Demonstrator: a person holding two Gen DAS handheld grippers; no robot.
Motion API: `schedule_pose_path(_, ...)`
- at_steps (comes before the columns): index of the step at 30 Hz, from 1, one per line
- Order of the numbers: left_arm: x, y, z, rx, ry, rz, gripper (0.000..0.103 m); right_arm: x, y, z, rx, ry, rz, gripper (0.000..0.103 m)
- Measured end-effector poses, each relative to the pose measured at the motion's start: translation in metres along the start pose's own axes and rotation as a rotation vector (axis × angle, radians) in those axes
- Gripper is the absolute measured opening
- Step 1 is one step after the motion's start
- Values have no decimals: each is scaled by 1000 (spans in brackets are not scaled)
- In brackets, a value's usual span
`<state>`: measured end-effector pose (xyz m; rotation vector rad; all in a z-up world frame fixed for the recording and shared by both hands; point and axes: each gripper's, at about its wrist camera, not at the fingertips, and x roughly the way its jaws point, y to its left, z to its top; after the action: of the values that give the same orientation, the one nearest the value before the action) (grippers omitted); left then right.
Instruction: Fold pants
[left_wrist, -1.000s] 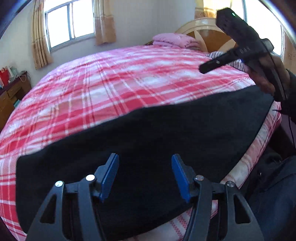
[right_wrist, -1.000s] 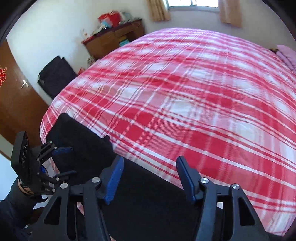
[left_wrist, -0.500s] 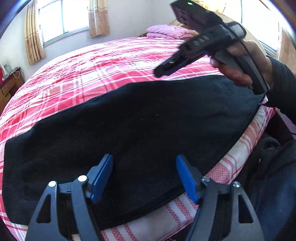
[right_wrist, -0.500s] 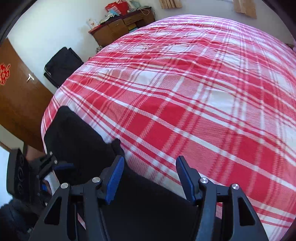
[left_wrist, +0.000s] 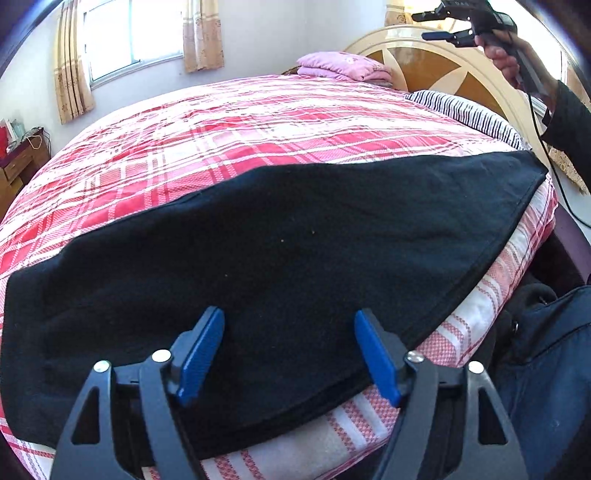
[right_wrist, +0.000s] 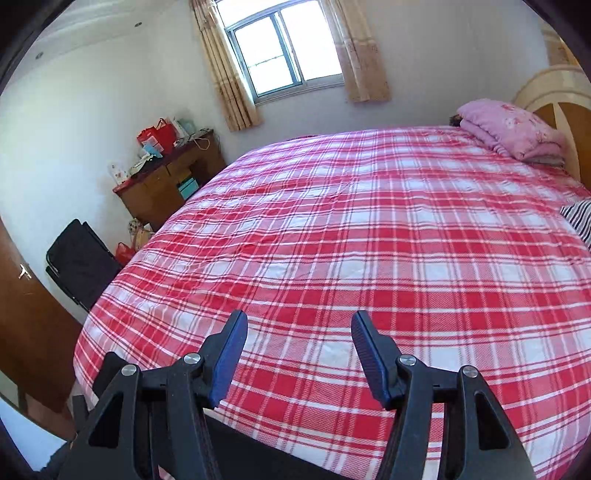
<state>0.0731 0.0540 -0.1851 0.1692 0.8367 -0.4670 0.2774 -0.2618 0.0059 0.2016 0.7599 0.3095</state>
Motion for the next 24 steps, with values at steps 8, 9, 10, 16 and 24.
schedule_pose_path(8, 3, -5, -3, 68, 17, 35, 79, 139, 72, -86, -1, 305, 163, 60)
schedule_pose_path(9, 3, -5, -4, 79, 19, 34, 80, 159, 86, -100, -7, 349, 182, 60)
schedule_pose_path(10, 3, -3, -6, 80, 22, 26, 80, 172, 98, -112, -10, 383, 201, 60)
schedule_pose_path(16, -1, 4, -11, 88, 47, -20, 80, 212, 144, -140, 27, 460, 302, 55)
schedule_pose_path(24, 0, 1, -12, 96, 47, -20, 80, 245, 154, -135, 191, 581, 426, 35)
